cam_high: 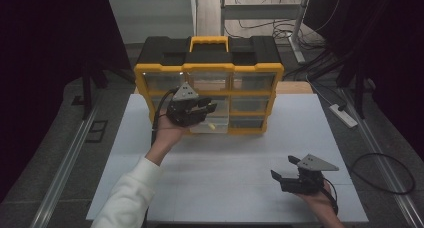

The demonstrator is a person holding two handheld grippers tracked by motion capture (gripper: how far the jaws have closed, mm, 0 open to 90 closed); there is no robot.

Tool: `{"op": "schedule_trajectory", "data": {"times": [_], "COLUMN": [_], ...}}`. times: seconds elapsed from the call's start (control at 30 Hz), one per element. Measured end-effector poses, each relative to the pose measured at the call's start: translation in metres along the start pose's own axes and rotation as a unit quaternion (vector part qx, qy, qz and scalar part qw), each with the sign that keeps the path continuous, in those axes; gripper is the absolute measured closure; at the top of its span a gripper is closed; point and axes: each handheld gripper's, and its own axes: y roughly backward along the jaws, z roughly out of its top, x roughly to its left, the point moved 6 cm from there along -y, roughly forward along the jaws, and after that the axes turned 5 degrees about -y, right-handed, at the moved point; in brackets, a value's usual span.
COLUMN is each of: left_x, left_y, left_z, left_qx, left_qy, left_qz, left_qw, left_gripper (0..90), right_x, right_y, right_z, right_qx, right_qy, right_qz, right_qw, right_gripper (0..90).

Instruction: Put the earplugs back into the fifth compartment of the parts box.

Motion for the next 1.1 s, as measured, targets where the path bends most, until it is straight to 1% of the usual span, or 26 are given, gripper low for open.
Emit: {"op": "schedule_trajectory", "data": {"times": [0.07,0.13,0.2,0.33,0.4,0.43,0.53,0.57,0.67,0.77,0.87,0.97,1.07,1.1], "left_x": [0.001,0.002,0.002,0.004,0.004,0.003,0.000,-0.002,-0.008,-0.014,-0.019,-0.024,-0.030,-0.032], "left_y": [-0.001,-0.001,-0.002,0.000,0.002,0.004,0.007,0.008,0.012,0.018,0.027,0.036,0.046,0.051], "left_z": [0.000,0.000,0.000,-0.001,-0.001,-0.001,0.000,0.001,0.000,-0.004,-0.013,-0.021,-0.033,-0.039], "left_qx": [-0.001,0.000,0.001,0.002,0.000,-0.004,-0.009,-0.012,-0.020,-0.024,-0.023,-0.026,-0.028,-0.028], "left_qy": [0.002,0.004,0.008,0.014,0.017,0.017,0.010,0.007,0.002,0.002,-0.004,-0.005,-0.009,-0.010], "left_qz": [0.005,0.005,0.005,0.008,0.008,0.004,-0.004,-0.010,-0.020,-0.030,-0.028,-0.026,-0.025,-0.023], "left_qw": [1.0000,1.0000,1.0000,0.9999,0.9998,0.9998,0.9999,0.9998,0.9996,0.9993,0.9993,0.9993,0.9993,0.9993], "left_gripper": [65.7,55.5,42.2,31.0,28.9,28.4,27.0,26.4,25.0,23.8,23.6,23.1,22.3,22.2], "right_x": [0.000,0.000,0.000,0.000,0.000,-0.001,-0.002,-0.002,-0.002,-0.002,-0.002,-0.001,0.000,0.000], "right_y": [0.000,0.000,0.000,0.000,0.000,0.001,0.002,0.002,0.000,-0.001,0.000,0.000,0.001,0.002], "right_z": [0.000,0.000,0.000,0.000,0.000,-0.001,-0.001,0.000,0.000,0.000,0.000,0.000,-0.001,-0.002], "right_qx": [0.000,0.000,0.001,0.001,0.000,0.001,-0.002,-0.002,-0.001,-0.001,-0.001,-0.001,0.000,0.000], "right_qy": [-0.001,-0.001,0.001,-0.001,-0.001,0.000,-0.002,-0.003,-0.006,-0.003,-0.003,-0.002,-0.001,-0.002], "right_qz": [-0.001,0.000,0.000,-0.001,-0.001,-0.002,-0.002,-0.002,-0.001,0.001,0.001,0.000,0.000,0.000], "right_qw": [1.0000,1.0000,1.0000,1.0000,1.0000,1.0000,1.0000,1.0000,1.0000,1.0000,1.0000,1.0000,1.0000,1.0000], "right_gripper": [16.7,16.7,16.7,16.8,16.7,16.7,16.7,16.8,16.8,16.8,16.8,16.8,16.7,16.7]}}
